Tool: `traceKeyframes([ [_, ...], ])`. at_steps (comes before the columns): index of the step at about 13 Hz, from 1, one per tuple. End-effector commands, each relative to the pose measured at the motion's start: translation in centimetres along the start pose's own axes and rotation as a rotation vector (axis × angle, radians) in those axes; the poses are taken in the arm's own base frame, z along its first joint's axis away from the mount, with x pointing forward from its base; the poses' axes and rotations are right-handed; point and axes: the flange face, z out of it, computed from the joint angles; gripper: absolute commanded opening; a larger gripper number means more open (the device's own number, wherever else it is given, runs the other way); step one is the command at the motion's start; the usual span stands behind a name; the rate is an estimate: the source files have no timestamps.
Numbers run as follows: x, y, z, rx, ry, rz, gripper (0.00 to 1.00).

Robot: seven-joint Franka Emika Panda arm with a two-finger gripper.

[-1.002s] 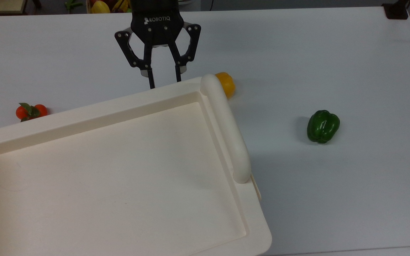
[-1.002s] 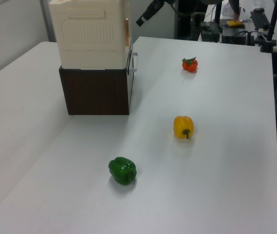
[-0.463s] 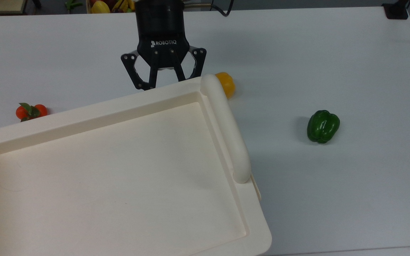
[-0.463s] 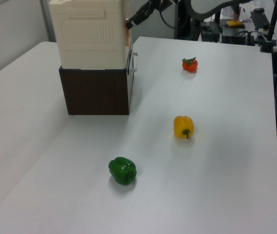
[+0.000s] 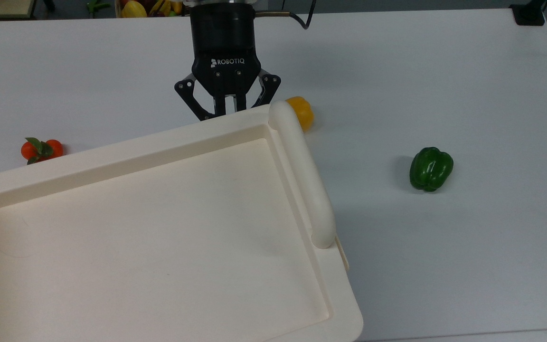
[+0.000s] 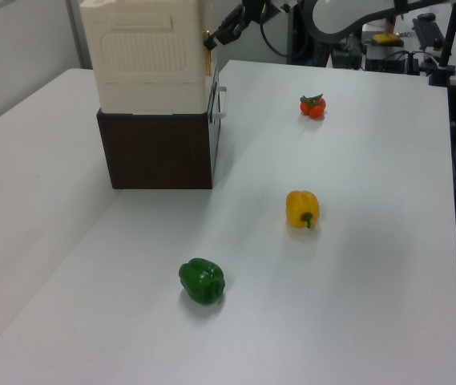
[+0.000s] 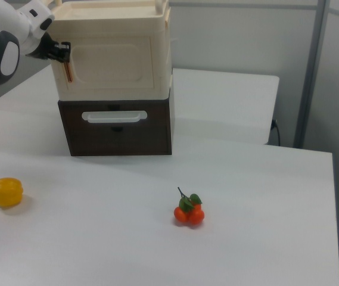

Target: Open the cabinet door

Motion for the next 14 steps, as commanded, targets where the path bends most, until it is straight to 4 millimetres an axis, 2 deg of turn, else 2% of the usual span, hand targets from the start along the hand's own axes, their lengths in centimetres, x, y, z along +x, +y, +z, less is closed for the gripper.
traceKeyframes([
  [1,0.4,0.2,-0.5,-0.015,0.019,-0.031,0.00],
  [3,-0.1,0.4,-2.5,-0.015,0.010,-0.016,0.00],
  [7,-1.2,1.9,-4.1,-0.007,-0.118,0.009,0.01],
  [8,-1.5,2.3,-4.6,-0.002,-0.164,0.016,0.09],
  [9,-1.7,2.6,-5.2,0.002,-0.203,0.024,0.28],
  [10,-1.8,3.3,-5.9,0.004,-0.232,0.062,0.53],
  [12,-2.2,5.1,-7.6,-0.012,-0.286,0.130,0.96],
  [14,-2.9,6.8,-9.8,-0.016,-0.371,0.159,1.00],
])
